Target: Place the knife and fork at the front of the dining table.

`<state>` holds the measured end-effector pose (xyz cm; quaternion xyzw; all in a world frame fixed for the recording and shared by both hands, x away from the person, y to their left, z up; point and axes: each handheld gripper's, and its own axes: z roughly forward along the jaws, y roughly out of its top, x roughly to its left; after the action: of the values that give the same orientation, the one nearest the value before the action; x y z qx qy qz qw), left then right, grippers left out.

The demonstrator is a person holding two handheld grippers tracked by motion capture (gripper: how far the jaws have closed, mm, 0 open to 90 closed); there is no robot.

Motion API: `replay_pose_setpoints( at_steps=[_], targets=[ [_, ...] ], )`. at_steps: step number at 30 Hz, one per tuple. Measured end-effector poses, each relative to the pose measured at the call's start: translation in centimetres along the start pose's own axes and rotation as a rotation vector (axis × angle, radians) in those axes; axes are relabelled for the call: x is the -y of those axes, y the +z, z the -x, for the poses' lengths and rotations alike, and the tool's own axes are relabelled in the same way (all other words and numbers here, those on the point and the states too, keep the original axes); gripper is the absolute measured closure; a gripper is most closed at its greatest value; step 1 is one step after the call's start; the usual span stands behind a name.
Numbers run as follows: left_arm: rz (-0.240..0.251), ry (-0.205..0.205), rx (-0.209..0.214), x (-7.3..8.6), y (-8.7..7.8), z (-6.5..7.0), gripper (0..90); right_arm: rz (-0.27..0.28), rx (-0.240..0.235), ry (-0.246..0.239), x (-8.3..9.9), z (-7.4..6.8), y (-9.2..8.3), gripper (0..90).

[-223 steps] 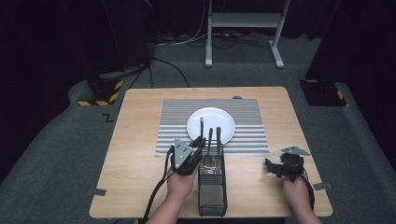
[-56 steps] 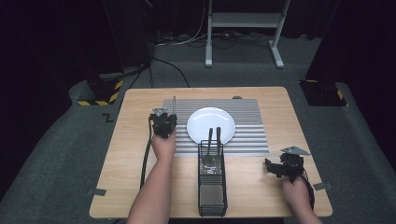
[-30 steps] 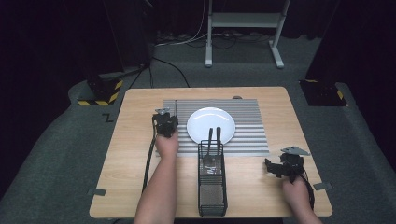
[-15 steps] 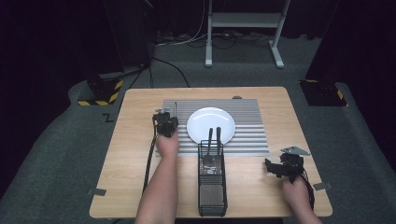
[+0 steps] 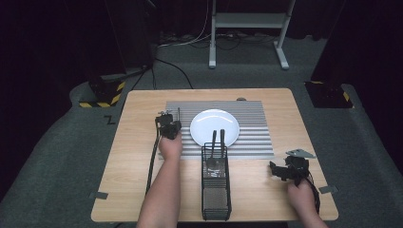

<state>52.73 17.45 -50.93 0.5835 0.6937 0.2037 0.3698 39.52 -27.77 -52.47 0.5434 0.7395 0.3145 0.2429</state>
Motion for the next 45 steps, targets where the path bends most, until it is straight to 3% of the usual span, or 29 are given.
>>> replay_pose_setpoints(
  at_steps=[1,5,13,18,23,25,28,31,35,40,45],
  targets=[
    [0.030,-0.014,-0.002,-0.2,-0.3,0.1,79.9,0.000,0.000,0.000,0.0,0.0,0.0,10.4],
    [0.065,0.030,-0.017,-0.6,-1.2,0.3,79.7,0.000,-0.002,-0.003,0.0,0.0,0.0,10.5],
    [0.073,0.074,-0.036,-0.4,-2.4,-0.3,74.2,0.000,-0.003,-0.003,0.0,0.0,0.0,10.5],
    [0.075,0.108,-0.056,0.0,-3.4,-0.7,62.6,0.000,-0.003,-0.003,0.0,0.0,0.0,10.5],
    [0.102,0.131,-0.035,1.6,-5.4,-1.2,50.0,0.000,-0.003,-0.003,0.0,0.0,0.0,10.5],
    [0.093,0.156,-0.044,2.2,-6.0,-1.4,42.5,0.000,-0.003,-0.003,0.0,0.0,0.0,10.4],
    [0.072,0.147,-0.023,3.1,-6.9,-2.0,33.5,0.000,-0.004,-0.003,0.0,0.0,0.0,10.4],
    [0.054,0.170,-0.008,4.2,-7.9,-2.5,26.1,0.000,-0.004,-0.003,0.0,0.0,0.0,10.4],
    [0.019,0.232,-0.008,5.2,-9.2,-3.1,15.0,0.000,-0.004,-0.003,0.0,0.0,0.0,10.4],
    [0.008,0.260,0.020,6.8,-11.2,-4.3,12.4,0.000,-0.004,-0.003,0.0,0.0,0.0,10.4],
    [0.040,0.278,0.034,9.0,-13.6,-5.9,10.1,0.000,-0.004,-0.003,0.0,0.0,0.0,10.3]
  ],
)
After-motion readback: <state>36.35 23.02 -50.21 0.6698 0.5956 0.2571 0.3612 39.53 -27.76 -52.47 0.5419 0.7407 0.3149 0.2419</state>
